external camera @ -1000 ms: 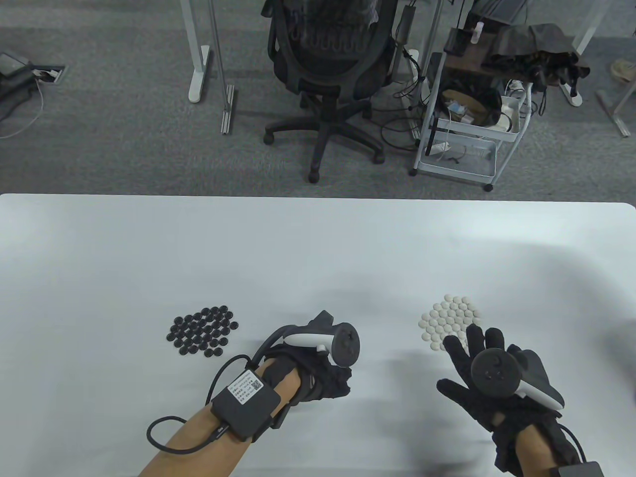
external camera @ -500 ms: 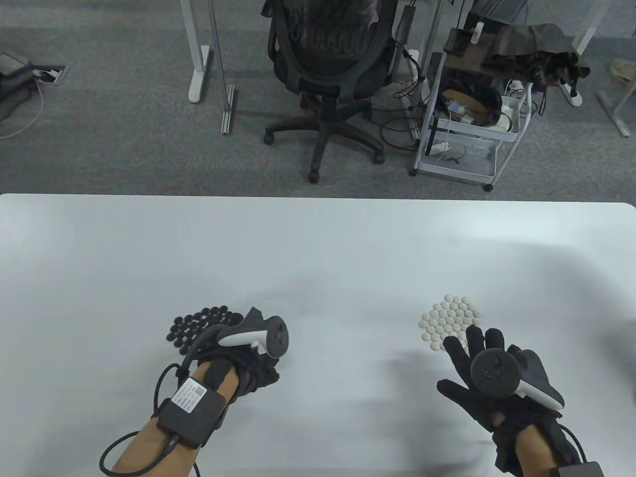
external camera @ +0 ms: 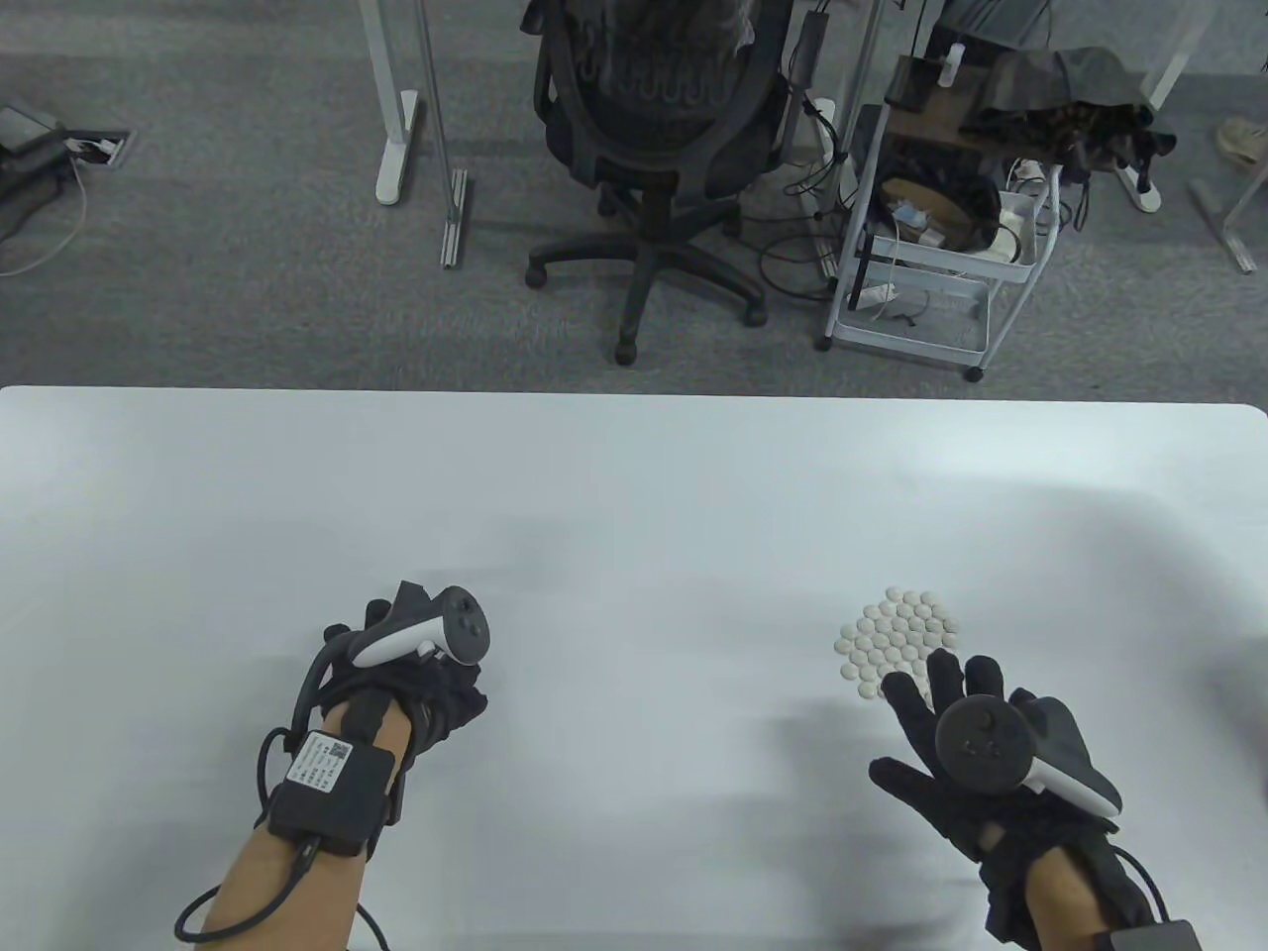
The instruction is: Go stone sorting task
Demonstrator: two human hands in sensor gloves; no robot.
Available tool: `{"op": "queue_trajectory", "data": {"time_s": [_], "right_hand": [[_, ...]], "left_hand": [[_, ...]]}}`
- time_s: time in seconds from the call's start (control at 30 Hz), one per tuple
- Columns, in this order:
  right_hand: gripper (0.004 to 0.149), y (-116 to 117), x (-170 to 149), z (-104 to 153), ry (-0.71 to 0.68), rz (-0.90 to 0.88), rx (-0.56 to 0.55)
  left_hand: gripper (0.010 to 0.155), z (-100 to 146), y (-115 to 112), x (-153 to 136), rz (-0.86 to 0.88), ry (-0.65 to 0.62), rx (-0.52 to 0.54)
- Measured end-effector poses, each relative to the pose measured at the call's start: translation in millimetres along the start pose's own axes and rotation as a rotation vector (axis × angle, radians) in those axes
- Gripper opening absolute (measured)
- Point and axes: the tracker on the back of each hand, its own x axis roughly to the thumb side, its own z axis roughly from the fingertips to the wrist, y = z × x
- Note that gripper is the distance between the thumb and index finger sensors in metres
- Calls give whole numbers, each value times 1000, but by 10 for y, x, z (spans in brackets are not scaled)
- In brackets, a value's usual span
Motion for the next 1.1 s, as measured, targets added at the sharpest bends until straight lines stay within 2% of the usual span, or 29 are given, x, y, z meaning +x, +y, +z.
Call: {"op": "queue_trajectory", "data": {"time_s": [0.13,0.2,0.37,0.43,0.6,0.7,0.87,1.1], "right_hand": [[81,-5,-3,4,-2,-4,-4],[81,-6,-5,6,-4,-5,-7],[81,4,-7,-6,-6,-2,-2],[81,8,-2,-11,-9,0,-2],[82,7,-1,-18,-24,1,-29],[82,2,-2,-19,-35,0,-53],[82,-11,-14,-6,-38,-1,-74],[81,-41,-8,0,-98,12,-184]], "left_hand": [[63,3,55,-43,58,-1,2],[66,91,115,-19,81,-41,49],[76,553,289,126,45,-129,262],[79,831,323,216,1,-171,379],[82,1347,273,383,-108,-251,562],[82,1520,179,414,-148,-282,658],[77,1521,-92,367,-234,-234,688],[76,1256,-417,161,-204,-245,675]]}}
